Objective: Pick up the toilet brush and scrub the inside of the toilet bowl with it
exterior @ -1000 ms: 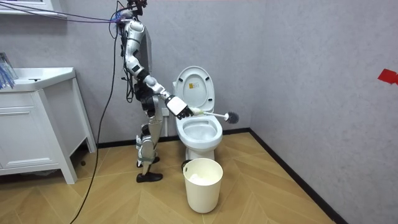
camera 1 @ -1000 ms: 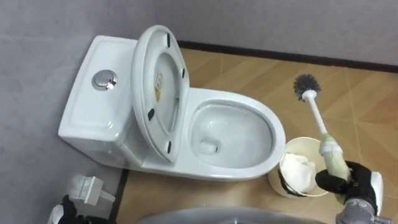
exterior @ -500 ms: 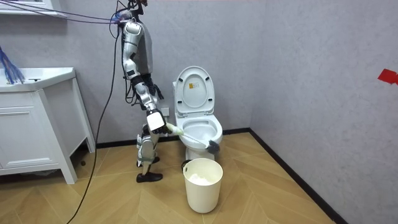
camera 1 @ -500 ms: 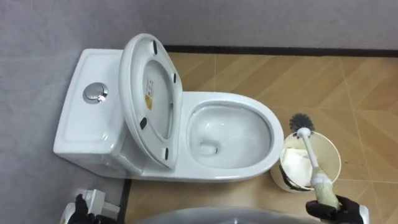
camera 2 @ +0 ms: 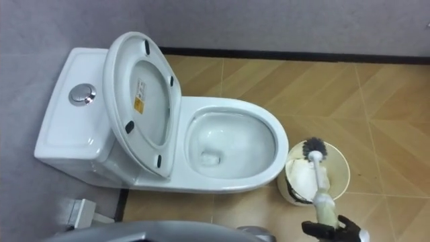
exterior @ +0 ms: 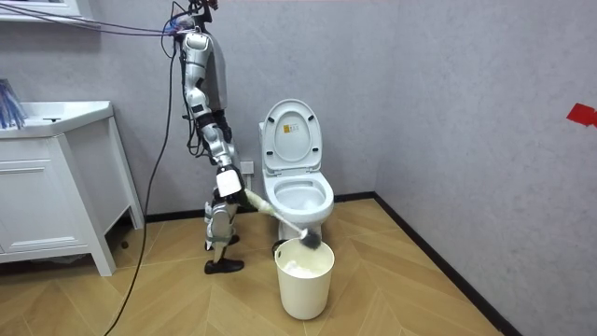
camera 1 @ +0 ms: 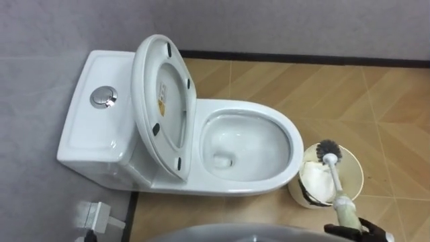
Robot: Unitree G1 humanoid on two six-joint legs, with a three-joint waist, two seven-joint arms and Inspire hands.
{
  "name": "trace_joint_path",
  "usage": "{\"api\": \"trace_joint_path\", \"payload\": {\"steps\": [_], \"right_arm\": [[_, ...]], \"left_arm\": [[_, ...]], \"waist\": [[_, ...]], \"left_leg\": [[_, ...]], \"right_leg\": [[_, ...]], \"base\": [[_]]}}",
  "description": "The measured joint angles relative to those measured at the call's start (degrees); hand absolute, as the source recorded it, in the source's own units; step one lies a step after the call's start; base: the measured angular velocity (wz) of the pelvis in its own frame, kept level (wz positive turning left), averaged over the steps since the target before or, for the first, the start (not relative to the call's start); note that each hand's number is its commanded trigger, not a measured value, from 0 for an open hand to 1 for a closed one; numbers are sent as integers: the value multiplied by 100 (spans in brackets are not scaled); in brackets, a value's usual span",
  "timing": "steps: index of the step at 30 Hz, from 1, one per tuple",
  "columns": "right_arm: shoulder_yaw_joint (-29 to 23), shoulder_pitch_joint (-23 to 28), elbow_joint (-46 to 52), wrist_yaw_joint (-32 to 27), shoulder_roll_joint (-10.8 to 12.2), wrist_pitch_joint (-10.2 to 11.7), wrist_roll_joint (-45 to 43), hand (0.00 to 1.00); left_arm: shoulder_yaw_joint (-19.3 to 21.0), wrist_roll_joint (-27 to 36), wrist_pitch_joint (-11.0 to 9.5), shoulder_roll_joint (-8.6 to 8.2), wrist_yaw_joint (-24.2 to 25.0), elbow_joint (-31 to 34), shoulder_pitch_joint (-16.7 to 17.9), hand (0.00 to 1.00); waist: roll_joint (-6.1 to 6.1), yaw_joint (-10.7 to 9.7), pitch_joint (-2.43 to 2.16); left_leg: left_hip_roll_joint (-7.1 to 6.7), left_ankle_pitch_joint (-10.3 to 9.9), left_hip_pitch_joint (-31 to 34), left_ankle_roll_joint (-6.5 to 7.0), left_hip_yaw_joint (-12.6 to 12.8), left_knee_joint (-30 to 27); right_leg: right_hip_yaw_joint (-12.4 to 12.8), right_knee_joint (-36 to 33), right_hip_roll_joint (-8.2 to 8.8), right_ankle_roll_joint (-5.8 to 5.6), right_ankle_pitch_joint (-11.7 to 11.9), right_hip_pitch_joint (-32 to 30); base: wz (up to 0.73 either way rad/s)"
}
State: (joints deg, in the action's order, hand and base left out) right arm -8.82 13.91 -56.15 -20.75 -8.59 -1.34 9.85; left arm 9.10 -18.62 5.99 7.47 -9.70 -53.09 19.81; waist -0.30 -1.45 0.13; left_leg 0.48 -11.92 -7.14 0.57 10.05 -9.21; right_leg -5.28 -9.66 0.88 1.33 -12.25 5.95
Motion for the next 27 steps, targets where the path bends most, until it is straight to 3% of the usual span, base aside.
{"api": "trace_joint_path", "payload": {"steps": [11, 27], "right_arm": [[-379, -37, -19, -58, 9, 5, 373, 0], [-373, -41, -208, -67, 9, 6, 367, 0]], "left_arm": [[7, -231, -2, -2, 34, 9, 29, 0], [7, -225, 40, -18, 35, 7, 39, 0]], "waist": [[23, 0, -18], [22, -14, -17]], "left_leg": [[3, 0, -12, 1, 2, -12], [0, 0, -10, 1, -6, -12]], "right_leg": [[-6, -13, -4, -1, 2, 7], [20, -9, -4, -1, 2, 0]], "base": [[0], [0]]}}
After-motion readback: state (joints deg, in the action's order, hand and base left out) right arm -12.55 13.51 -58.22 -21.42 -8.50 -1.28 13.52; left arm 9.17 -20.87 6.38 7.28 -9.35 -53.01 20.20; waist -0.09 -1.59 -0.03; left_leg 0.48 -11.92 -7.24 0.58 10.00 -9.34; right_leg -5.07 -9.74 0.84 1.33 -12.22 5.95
